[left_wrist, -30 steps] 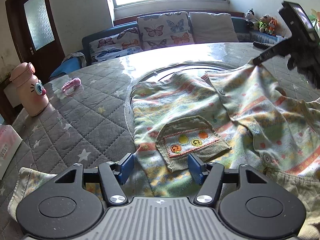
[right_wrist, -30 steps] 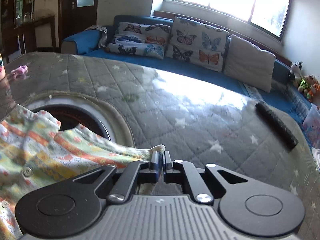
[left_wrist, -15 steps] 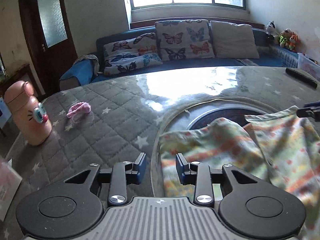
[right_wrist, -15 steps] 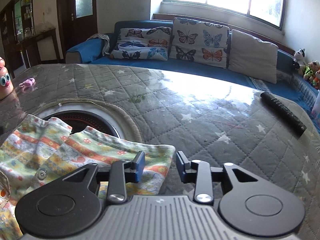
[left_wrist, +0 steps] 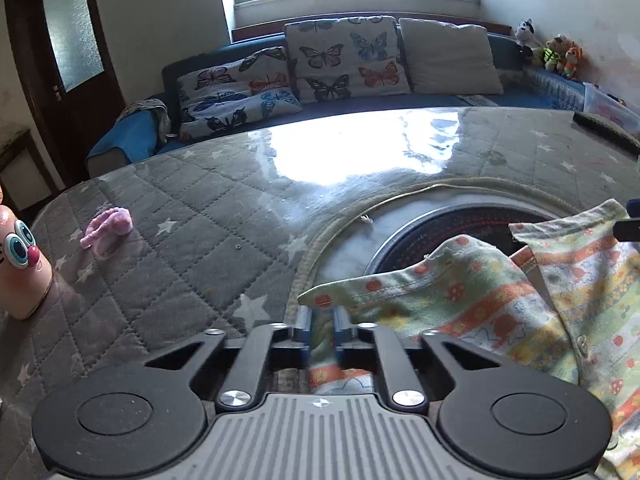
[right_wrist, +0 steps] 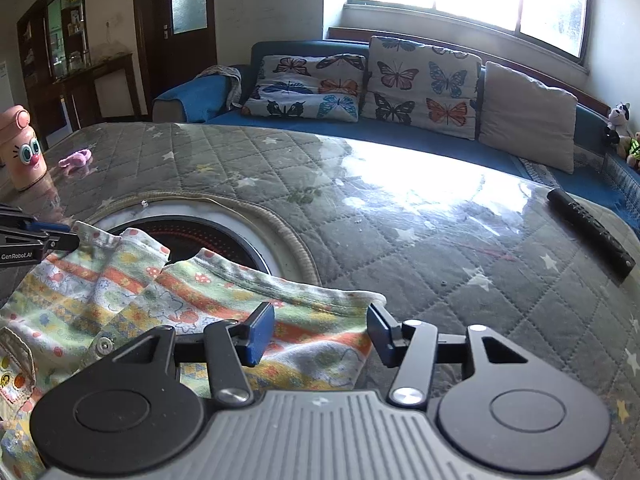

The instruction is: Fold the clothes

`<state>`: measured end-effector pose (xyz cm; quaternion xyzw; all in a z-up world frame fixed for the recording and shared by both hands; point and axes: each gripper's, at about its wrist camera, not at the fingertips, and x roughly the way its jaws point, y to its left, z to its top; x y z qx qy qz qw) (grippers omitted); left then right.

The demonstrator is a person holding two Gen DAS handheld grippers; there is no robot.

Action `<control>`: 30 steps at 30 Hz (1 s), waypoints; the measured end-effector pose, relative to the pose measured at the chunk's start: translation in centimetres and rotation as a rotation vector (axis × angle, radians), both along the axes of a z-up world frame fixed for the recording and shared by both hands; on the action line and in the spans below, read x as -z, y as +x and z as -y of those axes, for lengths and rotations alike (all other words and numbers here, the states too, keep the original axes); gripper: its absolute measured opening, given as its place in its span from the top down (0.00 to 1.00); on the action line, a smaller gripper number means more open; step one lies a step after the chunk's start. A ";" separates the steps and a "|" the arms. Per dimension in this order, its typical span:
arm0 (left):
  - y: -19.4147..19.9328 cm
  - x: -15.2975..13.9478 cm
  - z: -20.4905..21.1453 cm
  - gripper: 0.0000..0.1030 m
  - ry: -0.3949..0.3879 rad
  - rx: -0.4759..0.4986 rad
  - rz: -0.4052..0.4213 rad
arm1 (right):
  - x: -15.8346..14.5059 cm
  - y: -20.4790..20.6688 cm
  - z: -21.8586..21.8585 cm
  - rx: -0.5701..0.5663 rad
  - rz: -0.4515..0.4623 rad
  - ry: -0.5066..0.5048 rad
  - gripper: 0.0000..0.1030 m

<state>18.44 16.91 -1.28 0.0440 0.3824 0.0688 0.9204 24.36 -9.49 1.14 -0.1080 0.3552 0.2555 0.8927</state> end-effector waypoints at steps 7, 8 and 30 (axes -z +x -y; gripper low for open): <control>-0.6 -1.4 0.2 0.97 0.114 -0.080 0.108 | 0.4 0.2 -0.4 -0.003 0.001 -0.014 0.46; -0.5 -1.4 0.1 0.97 0.123 -0.090 0.107 | 0.5 0.3 -0.6 -0.004 0.000 -0.021 0.46; 1.3 -1.1 3.3 0.90 0.112 0.081 0.046 | -0.4 -0.6 -7.3 -0.166 0.023 -0.059 0.49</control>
